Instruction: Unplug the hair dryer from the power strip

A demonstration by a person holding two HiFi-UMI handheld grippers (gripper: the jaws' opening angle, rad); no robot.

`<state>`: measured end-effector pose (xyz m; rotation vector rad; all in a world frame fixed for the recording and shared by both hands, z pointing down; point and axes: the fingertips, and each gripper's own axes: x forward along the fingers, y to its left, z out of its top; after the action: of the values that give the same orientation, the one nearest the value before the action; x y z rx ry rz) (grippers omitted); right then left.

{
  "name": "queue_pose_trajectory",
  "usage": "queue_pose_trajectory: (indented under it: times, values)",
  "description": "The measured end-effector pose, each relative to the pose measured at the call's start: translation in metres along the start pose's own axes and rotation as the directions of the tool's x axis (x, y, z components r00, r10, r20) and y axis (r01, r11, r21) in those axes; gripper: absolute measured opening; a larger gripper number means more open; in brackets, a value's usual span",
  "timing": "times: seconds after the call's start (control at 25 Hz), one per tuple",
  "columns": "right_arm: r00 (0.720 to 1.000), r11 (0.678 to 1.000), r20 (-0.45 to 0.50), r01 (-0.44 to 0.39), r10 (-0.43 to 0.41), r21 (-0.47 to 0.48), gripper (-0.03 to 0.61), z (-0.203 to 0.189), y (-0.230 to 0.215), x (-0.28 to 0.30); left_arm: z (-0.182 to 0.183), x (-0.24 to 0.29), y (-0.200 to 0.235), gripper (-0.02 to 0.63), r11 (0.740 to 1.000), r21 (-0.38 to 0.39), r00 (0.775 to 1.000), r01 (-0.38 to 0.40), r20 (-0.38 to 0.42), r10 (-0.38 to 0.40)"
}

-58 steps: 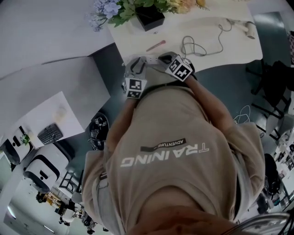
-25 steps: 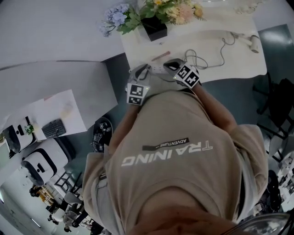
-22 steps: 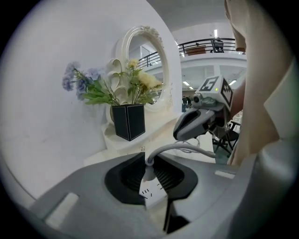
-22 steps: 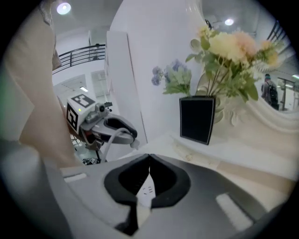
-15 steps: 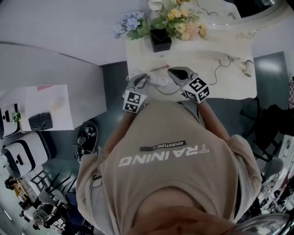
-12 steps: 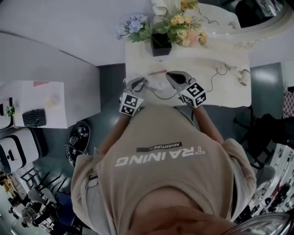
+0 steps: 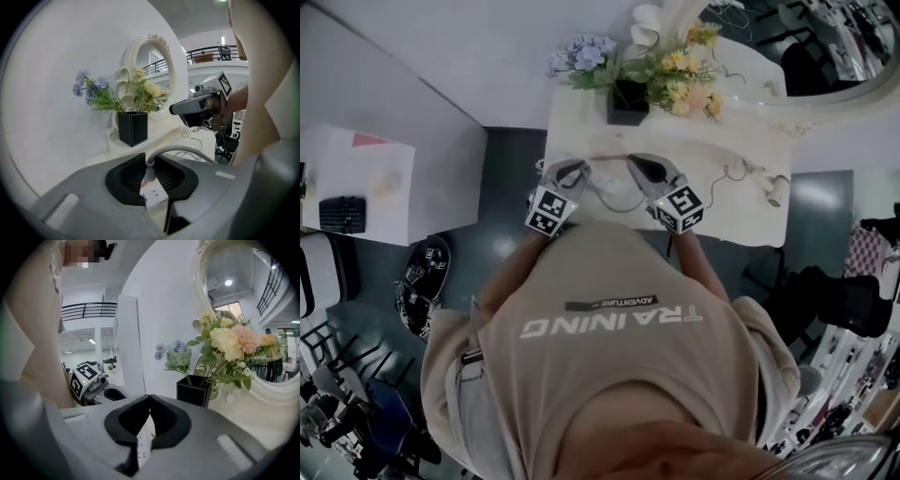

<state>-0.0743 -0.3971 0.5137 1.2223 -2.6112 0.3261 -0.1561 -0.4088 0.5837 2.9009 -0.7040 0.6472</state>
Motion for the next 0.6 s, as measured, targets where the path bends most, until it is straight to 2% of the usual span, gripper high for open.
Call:
queue_pose_trajectory:
  times: [0.4,0.6]
  values:
    - [0.997,0.997,-0.045,-0.062,0.064,0.039,0.005,-0.016,0.002,0.008,-0.004,0.007,0.0,0.061,1.0,-0.008,1.0,0.005,-0.002,-0.005]
    - [0.996,0.997,-0.043,-0.074,0.075,0.023,0.005,-0.015,0.007,0.013,-0.007,0.005,0.003,0.061,1.0,-0.017,1.0,-0.01,-0.005,0.01]
